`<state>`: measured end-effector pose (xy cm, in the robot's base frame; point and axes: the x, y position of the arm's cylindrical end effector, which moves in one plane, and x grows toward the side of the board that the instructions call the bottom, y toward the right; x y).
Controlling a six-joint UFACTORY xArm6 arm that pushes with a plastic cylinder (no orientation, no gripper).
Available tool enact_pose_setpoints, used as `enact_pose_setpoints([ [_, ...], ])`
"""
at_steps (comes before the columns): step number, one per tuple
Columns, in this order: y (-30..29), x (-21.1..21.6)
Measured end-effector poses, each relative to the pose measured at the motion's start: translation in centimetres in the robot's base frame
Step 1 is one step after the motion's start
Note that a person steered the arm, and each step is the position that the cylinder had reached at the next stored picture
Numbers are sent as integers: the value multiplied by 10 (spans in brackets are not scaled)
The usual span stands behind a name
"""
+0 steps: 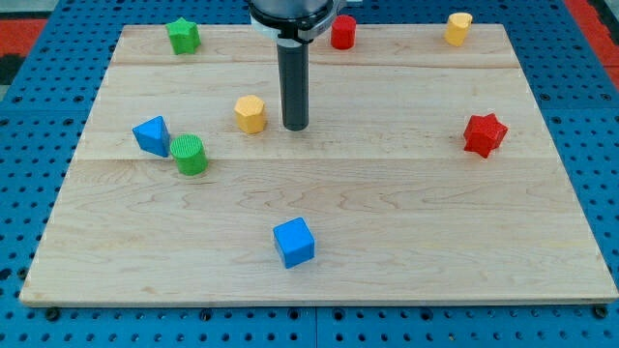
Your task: Push the hexagon vertically below the red star
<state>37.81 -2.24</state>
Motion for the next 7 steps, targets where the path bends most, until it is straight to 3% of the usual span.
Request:
enact_pose_setpoints([
  [1,0,-46],
  [2,-60,-43],
  [3,-71,-8],
  [5,-16,80],
  [6,-26,99],
  [7,28,115],
])
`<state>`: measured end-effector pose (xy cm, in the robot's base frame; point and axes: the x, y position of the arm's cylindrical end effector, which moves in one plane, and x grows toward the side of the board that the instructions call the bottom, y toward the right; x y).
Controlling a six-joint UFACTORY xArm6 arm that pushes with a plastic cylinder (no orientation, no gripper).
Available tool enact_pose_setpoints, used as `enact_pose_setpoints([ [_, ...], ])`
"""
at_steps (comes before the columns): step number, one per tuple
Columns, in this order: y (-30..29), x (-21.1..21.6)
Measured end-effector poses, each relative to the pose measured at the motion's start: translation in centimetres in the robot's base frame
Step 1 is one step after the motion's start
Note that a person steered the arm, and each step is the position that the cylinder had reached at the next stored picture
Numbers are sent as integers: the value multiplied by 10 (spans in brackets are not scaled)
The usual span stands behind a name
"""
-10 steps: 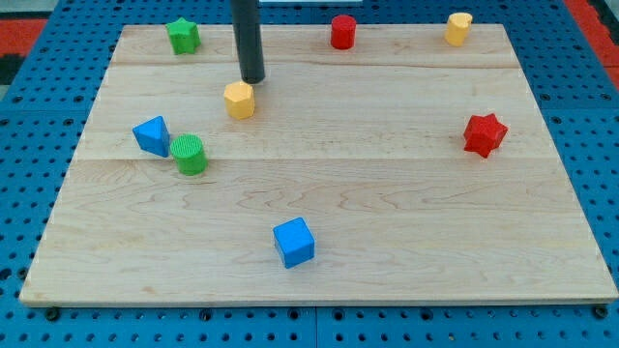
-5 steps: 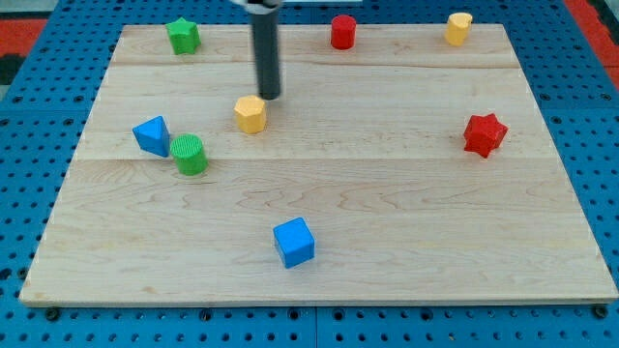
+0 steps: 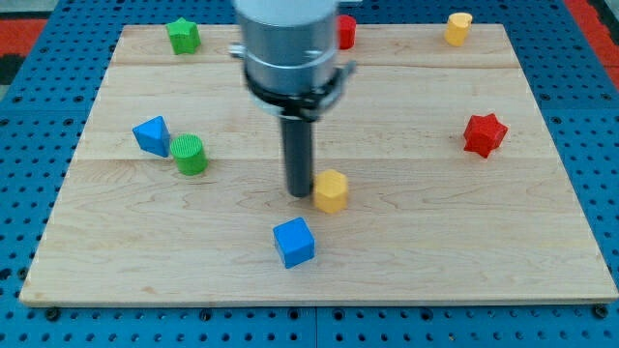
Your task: Push the hexagon vertically below the red star
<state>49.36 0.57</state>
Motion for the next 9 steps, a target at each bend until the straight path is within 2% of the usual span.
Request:
enact_pose_setpoints([
  [1,69,0],
  [2,117,28],
  [3,161,57],
  [4,180,61],
  [9,139,61],
])
